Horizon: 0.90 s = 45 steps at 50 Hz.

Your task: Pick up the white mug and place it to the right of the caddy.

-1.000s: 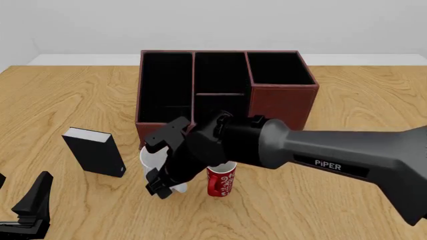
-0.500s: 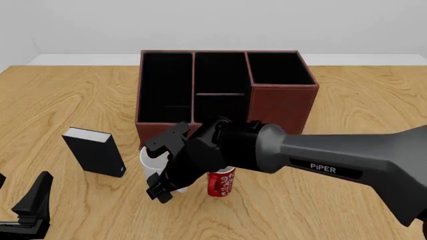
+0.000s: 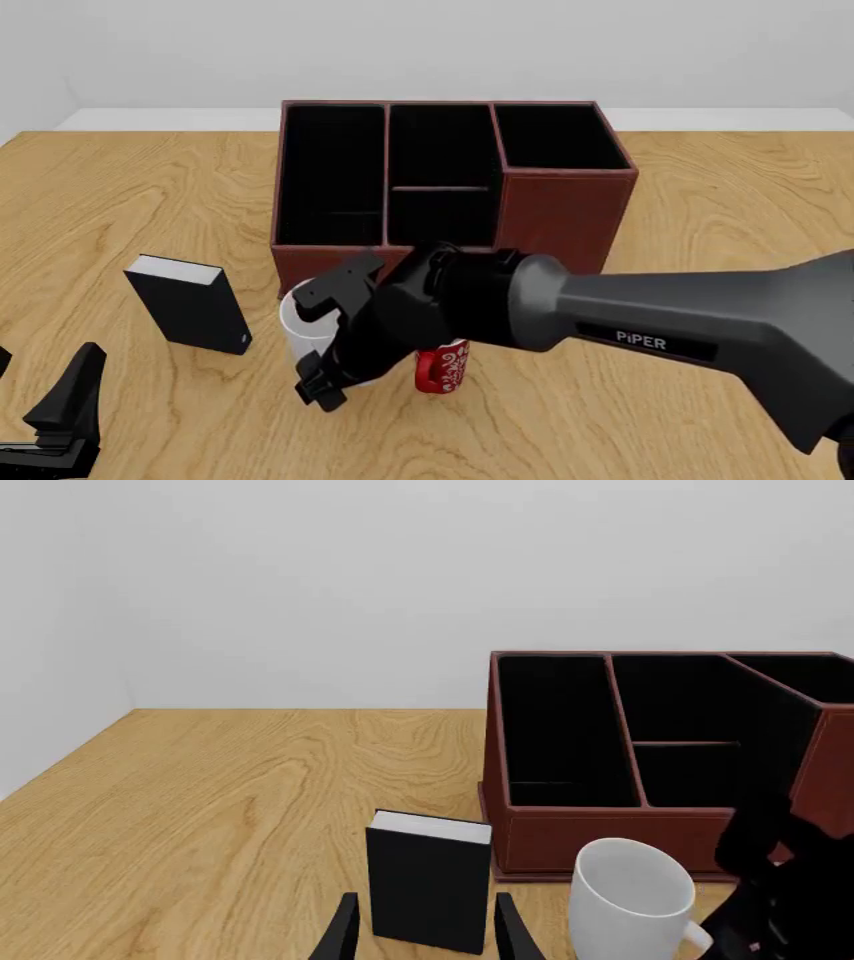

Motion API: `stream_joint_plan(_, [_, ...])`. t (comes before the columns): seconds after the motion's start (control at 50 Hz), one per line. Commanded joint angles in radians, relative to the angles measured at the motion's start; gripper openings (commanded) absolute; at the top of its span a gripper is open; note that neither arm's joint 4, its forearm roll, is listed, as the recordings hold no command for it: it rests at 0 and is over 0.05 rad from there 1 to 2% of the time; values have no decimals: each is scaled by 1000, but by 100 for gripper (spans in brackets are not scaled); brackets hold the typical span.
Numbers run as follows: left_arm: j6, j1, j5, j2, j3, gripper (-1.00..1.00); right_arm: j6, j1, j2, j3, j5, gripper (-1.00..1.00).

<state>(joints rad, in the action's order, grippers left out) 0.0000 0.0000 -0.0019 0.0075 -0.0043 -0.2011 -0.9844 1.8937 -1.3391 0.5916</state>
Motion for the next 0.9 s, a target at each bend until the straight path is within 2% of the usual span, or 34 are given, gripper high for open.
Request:
stream_joint_plan(0.02, [0, 0, 0, 0, 0, 100, -11, -2, 7, 13, -16, 100])
stream_joint_plan(0.58, [0, 0, 0, 0, 0, 100, -28, -2, 29, 20, -32, 100])
stream_joint_plan(0.6, [0, 0, 0, 0, 0, 100, -29, 2, 31, 18, -30, -100])
stream_joint_plan(0.9, [0, 0, 0, 0, 0, 100, -18, 1, 31, 6, -20, -100])
